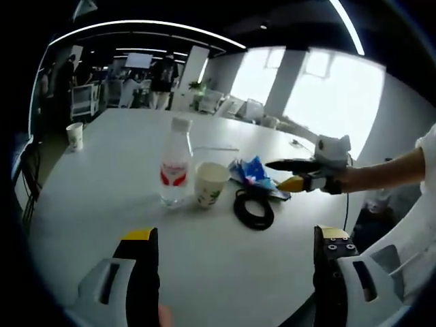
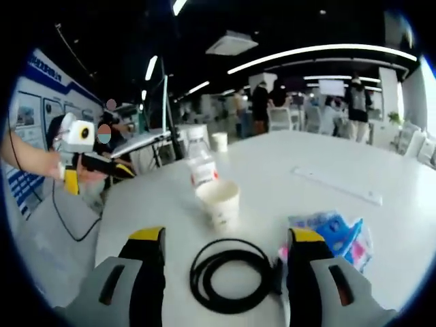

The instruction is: Arrange the tabletop items into an orderly group along one side of the table until the central work area is clear of visible clutter.

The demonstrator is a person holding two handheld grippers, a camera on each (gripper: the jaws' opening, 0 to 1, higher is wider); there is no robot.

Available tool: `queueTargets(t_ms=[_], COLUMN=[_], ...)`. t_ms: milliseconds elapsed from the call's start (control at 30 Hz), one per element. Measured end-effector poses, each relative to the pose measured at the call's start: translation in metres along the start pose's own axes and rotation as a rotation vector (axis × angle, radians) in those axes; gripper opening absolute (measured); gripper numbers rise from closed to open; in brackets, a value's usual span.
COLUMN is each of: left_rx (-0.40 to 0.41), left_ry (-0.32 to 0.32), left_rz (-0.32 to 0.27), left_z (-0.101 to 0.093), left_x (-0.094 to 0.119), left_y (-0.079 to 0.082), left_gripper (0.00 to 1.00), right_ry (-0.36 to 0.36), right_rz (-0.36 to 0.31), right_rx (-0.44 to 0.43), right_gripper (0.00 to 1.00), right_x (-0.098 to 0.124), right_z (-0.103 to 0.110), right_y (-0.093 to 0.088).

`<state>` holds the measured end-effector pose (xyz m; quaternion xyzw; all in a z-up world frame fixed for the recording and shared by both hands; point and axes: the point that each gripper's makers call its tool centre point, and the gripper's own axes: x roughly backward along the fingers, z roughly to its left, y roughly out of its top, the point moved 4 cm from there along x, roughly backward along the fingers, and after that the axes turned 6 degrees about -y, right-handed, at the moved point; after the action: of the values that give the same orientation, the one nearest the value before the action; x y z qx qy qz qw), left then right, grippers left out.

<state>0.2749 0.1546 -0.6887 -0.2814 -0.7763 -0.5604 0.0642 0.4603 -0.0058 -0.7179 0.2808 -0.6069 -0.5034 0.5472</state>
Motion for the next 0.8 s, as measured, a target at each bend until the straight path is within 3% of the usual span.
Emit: queueTargets(t_ms=[367,800], left_rx=[-0.003,-0.024], left_ry=[0.003,-0.004], left_rz=[0.019,0.046], left_z=[-0.004,-0.017], left_x=[-0.001,-0.007], left_y=[-0.002,-0.008], left_gripper=[0.91,0.89], right_ry=[-0.019,-0.057], right_rz=[0.009,0.016], right_rx=[-0.030,-0.056], right_gripper=[0.76,0.78], right_x=[0.022,0.064], right_z=[0.002,0.000], right_y=[-0.011,-0.026])
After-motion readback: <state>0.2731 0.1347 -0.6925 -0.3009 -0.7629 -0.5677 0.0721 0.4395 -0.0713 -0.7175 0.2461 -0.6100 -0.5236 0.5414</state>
